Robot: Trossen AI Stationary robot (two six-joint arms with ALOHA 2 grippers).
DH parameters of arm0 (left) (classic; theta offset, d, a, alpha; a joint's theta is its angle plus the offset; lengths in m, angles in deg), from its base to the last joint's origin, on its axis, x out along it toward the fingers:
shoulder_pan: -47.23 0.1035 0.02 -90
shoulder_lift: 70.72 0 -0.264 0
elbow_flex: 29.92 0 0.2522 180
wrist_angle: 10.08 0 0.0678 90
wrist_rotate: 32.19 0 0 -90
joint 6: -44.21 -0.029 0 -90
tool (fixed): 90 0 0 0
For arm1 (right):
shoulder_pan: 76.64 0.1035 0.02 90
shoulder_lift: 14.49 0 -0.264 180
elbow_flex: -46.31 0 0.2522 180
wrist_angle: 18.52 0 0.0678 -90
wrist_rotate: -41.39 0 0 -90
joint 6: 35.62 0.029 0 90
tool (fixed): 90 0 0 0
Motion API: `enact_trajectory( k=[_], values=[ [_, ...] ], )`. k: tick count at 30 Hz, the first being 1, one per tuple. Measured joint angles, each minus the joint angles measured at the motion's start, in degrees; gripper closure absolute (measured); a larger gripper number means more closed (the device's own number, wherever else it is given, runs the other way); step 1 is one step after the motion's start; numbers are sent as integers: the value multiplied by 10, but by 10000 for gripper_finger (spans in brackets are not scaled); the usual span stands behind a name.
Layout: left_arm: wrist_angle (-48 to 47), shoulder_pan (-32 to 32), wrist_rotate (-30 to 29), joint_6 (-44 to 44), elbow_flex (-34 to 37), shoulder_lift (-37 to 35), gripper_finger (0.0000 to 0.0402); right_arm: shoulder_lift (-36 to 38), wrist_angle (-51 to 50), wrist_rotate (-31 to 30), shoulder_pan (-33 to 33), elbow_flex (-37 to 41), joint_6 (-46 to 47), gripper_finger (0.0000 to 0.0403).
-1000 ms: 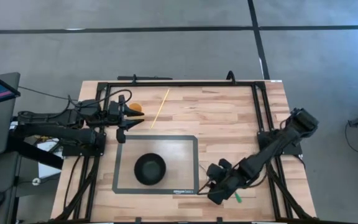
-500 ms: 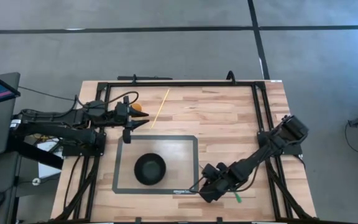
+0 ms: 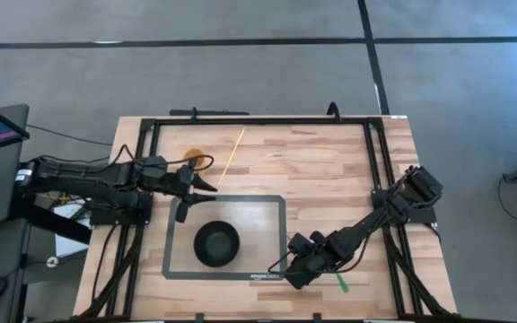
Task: Pick & Place Utensil
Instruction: Put the orange fork into the black bowl
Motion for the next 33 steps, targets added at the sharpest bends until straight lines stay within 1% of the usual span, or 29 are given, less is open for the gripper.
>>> enact_trajectory(
  k=[3,6,9,15,17,19,21,28,33],
  values=[
    [-3,1,-10,1,0,2,289,5,-10,5,-3,-8,-7,295],
    [-7,1,-11,1,0,2,289,6,-18,7,-3,-10,27,295],
    [-7,1,-11,-1,0,2,289,6,-39,21,-1,-10,54,295],
    [-7,1,-11,-1,0,2,289,6,-70,13,6,-10,94,295],
    [-7,1,-11,0,0,2,289,6,-70,-7,6,-10,94,296],
    [-7,1,-11,0,0,2,289,6,-68,-51,5,-10,96,296],
    [-7,1,-11,0,0,2,289,6,-64,-73,3,-10,100,296],
    [-7,1,-11,0,0,2,289,6,-62,-74,0,-10,113,296],
    [-7,1,-11,0,0,2,289,-3,-41,-76,7,-10,125,296]
  ],
)
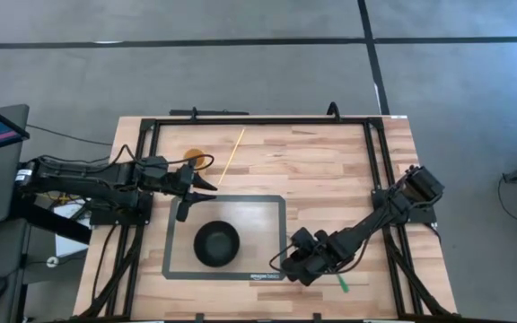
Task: Pick & Place Utensil
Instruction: Put the orange fork into the black bowl
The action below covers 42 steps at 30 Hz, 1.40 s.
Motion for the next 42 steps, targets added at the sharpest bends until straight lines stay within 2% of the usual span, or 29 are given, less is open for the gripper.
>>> enact_trajectory(
  k=[9,20,24,28,30,33,38,42],
  values=[
    [4,0,0,-1,0,0,289,-42,13,11,10,0,17,297],
    [10,0,0,-6,0,0,289,-54,13,13,0,-1,19,298],
    [10,0,0,-6,0,0,289,-51,9,15,-6,0,20,325],
    [11,0,0,-6,0,0,289,-51,5,18,-8,1,19,379],
    [13,0,0,-6,0,0,289,-45,5,19,-7,0,-3,393],
    [14,0,0,-6,0,0,289,-29,3,20,-8,-1,-20,388],
    [30,0,0,-6,0,0,289,37,19,23,-24,-6,-31,398],
    [51,0,0,-6,0,0,289,88,102,67,-54,-6,-98,394]
  ],
)
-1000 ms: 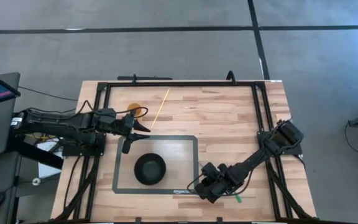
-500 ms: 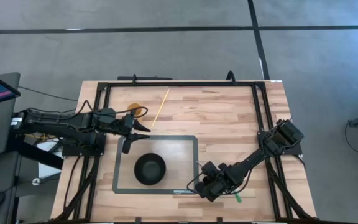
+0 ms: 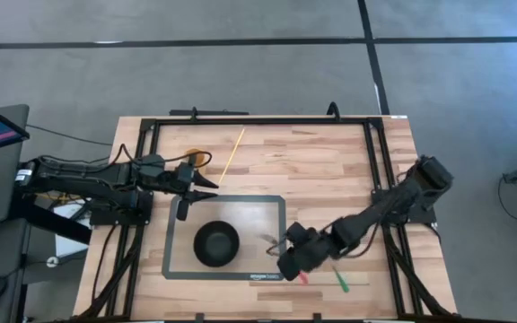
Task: Pick & Place Utensil
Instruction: Put the orange fork into the black bowl
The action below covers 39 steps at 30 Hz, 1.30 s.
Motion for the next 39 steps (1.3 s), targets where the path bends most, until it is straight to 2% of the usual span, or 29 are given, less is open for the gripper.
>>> enact_trajectory(
  k=[3,6,8,11,16,23,30,39],
  values=[
    [-5,0,24,0,0,0,289,19,76,51,-33,-1,-53,399],
    [-52,-4,110,19,0,1,293,16,141,116,-70,-1,-102,399],
    [-107,-17,142,52,0,4,303,0,178,176,-95,-1,-113,399],
    [-155,-50,138,62,20,11,329,-45,221,264,-131,0,-92,401],
    [-152,-101,137,62,63,20,391,-125,379,428,-182,-10,-13,401],
    [-137,-150,56,64,90,27,397,-195,394,578,-217,-85,112,402],
    [-90,-161,41,64,126,51,397,-242,394,617,-244,-134,178,401],
    [-81,-163,14,61,140,60,398,-282,380,634,-266,-140,208,401]
  ],
)
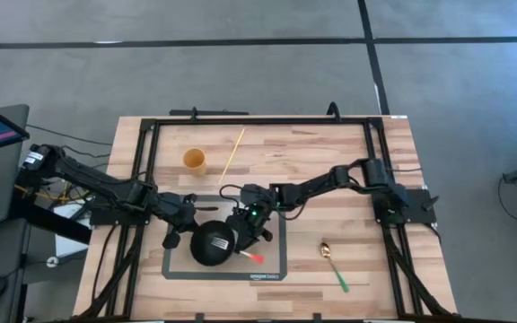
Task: Pick & Place Utensil
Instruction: Put the orange fork into the black bowl
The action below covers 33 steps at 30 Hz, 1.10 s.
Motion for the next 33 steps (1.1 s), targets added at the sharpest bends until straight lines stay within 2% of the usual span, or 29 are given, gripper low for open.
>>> enact_trajectory(
  k=[11,25,33],
  values=[
    [21,0,0,-1,0,0,398,-8,7,6,-30,0,-12,385],
    [26,0,0,-1,0,0,398,-8,-1,20,-34,0,-51,355],
    [30,0,0,-1,0,0,398,-7,-23,37,-36,0,-35,395]
  ],
)
